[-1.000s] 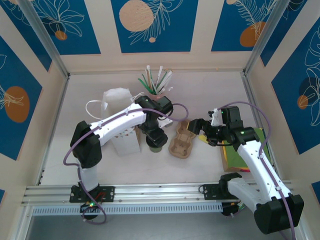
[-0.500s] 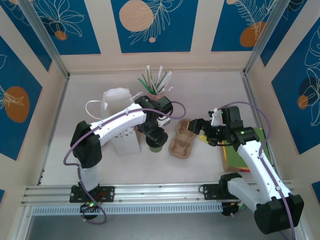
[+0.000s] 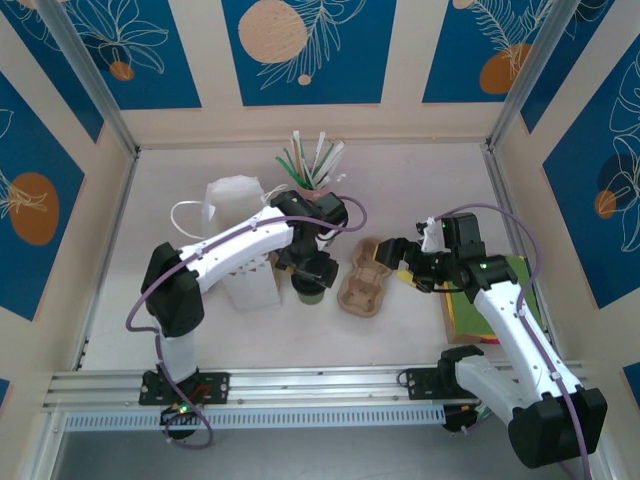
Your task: Pack the takeout coffee
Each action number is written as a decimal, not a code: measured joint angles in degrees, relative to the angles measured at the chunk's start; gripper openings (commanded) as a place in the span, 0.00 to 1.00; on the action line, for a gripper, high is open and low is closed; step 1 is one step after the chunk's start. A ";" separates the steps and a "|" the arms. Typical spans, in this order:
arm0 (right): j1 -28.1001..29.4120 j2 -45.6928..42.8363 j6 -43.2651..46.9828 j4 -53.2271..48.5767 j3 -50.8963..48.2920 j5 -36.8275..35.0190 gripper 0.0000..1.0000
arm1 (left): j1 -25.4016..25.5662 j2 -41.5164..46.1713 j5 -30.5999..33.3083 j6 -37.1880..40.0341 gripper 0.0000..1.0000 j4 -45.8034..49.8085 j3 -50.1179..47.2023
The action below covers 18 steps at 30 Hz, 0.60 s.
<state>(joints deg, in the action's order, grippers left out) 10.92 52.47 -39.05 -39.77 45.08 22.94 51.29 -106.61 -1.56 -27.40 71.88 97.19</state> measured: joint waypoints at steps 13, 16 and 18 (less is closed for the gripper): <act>3.21 0.11 -0.39 1.03 -0.33 -0.17 0.99 | 0.11 -0.55 1.18 1.79 0.86 1.25 3.17; 3.52 0.22 -0.44 1.01 -0.33 -0.44 0.99 | 0.11 -0.72 1.18 4.61 0.86 1.18 3.17; 3.61 0.22 -0.44 1.03 -0.33 -0.46 0.99 | 0.11 -0.72 1.18 7.52 0.86 1.16 3.17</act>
<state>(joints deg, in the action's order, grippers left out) 14.52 52.69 -39.48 -38.74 44.75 22.48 51.40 -107.33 -0.38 -19.88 73.03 100.36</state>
